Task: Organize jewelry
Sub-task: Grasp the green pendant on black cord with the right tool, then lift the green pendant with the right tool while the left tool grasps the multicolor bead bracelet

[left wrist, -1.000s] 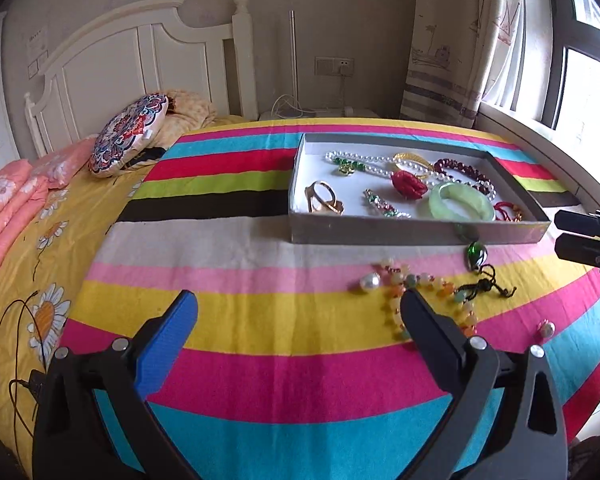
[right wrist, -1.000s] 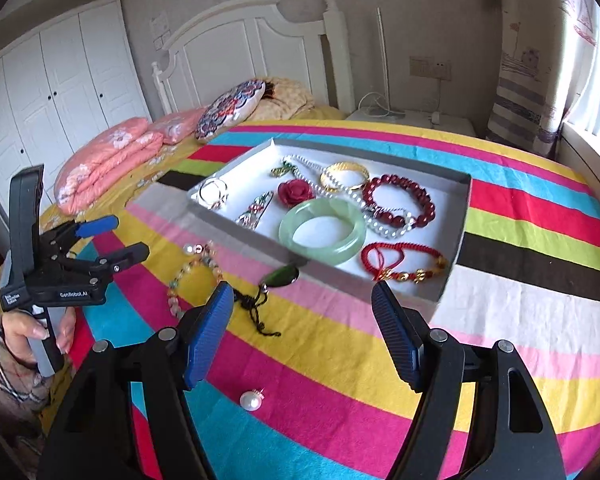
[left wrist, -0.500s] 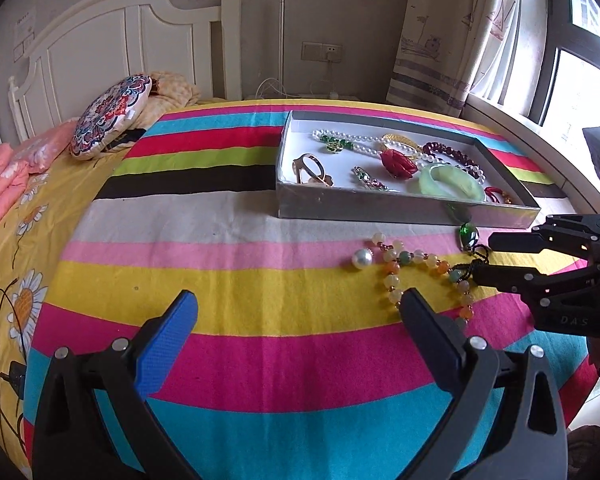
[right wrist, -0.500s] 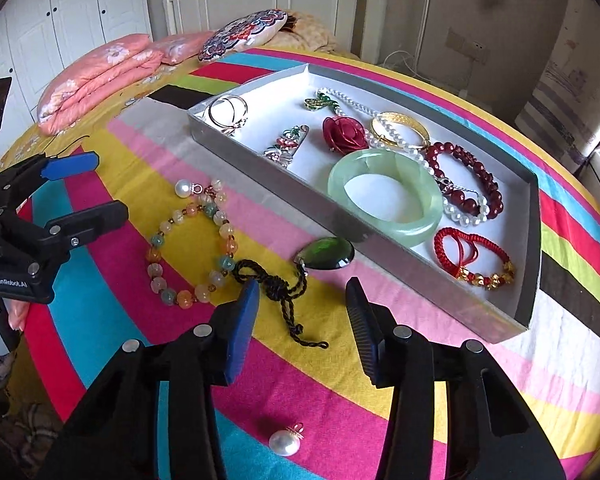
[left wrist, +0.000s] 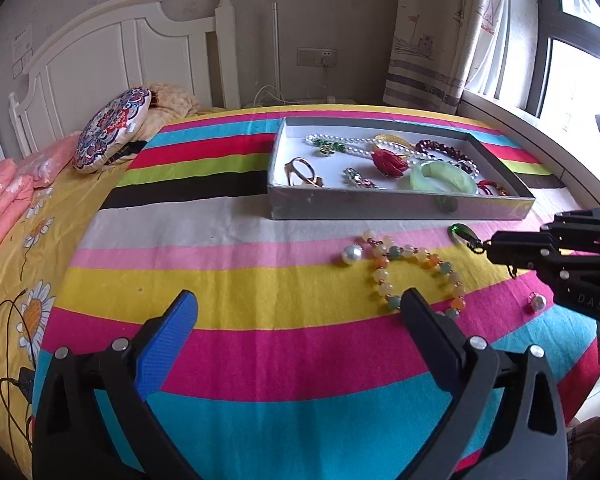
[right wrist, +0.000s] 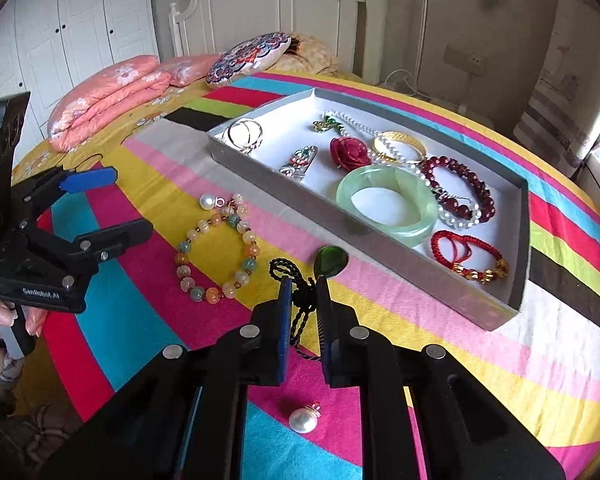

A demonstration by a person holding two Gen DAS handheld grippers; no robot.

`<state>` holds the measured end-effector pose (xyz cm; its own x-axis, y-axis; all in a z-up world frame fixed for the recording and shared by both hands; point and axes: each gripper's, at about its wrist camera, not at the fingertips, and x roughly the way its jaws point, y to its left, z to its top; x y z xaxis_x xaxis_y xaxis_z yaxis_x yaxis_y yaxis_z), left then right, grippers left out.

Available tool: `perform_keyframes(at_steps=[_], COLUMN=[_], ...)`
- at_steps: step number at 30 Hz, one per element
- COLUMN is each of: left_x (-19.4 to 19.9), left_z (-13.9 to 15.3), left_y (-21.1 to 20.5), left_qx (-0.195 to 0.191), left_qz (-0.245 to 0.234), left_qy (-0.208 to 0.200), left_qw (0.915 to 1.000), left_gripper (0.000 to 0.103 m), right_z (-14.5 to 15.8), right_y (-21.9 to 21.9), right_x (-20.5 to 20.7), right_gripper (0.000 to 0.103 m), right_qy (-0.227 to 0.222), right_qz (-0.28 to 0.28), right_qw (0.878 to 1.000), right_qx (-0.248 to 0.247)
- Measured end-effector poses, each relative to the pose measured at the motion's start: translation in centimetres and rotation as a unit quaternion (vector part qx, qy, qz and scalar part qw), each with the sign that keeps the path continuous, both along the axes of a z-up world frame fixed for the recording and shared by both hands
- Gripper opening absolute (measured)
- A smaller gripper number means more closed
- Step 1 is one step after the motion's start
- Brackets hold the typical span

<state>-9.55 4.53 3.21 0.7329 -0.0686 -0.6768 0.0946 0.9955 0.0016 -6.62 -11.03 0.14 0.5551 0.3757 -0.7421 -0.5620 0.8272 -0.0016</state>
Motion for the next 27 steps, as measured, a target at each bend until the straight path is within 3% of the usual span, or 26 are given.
perform_keyframes(at_steps=[4, 11, 14, 16, 19, 21, 22, 23, 27], left_x=[-1.1, -1.4, -0.3, 0.7, 2.1, 2.1, 2.0, 2.0, 1.8], left_z=[0.2, 0.8, 0.4, -0.1, -1.3, -1.7, -1.7, -1.6, -1.0], left_y=[-2.4, -7.7, -8.8, -8.9, -9.1, -9.4, -9.5, -9.4, -8.7], left_qx=[-0.014, 0.020, 0.019, 0.004, 0.005, 0.022, 0.022, 0.017, 0.013], left_qz=[-0.054, -0.142, -0.165, -0.173, -0.173, -0.174, -0.177, -0.180, -0.180], left_qy=[-0.002, -0.014, 0.007, 0.030, 0.059, 0.051, 0.052, 0.056, 0.046], left_qw=[0.9984, 0.9895, 0.9860, 0.9845, 0.9832, 0.9832, 0.9825, 0.9819, 0.9825], left_gripper=[0.100, 0.096, 0.082, 0.060, 0.040, 0.030, 0.014, 0.009, 0.009], right_z=[1.3, 2.4, 2.9, 3.2, 3.6, 3.6, 3.6, 3.6, 3.5], right_y=[-2.1, -4.3, -5.0, -5.5, -6.2, -6.6, -6.8, -6.9, -7.5], right_x=[0.0, -0.4, -0.8, -0.9, -1.2, -1.2, -1.3, -1.2, -1.2], right_gripper=[0.013, 0.013, 0.013, 0.013, 0.013, 0.013, 0.013, 0.013, 0.013], right_qy=[-0.007, -0.012, -0.015, -0.017, -0.020, -0.021, -0.021, -0.020, -0.017], right_qz=[-0.016, -0.025, -0.025, -0.027, -0.027, -0.029, -0.030, -0.030, -0.033], right_qw=[0.999, 0.997, 0.996, 0.995, 0.994, 0.993, 0.993, 0.992, 0.991], right_qx=[0.030, 0.066, 0.082, 0.093, 0.106, 0.113, 0.116, 0.119, 0.129])
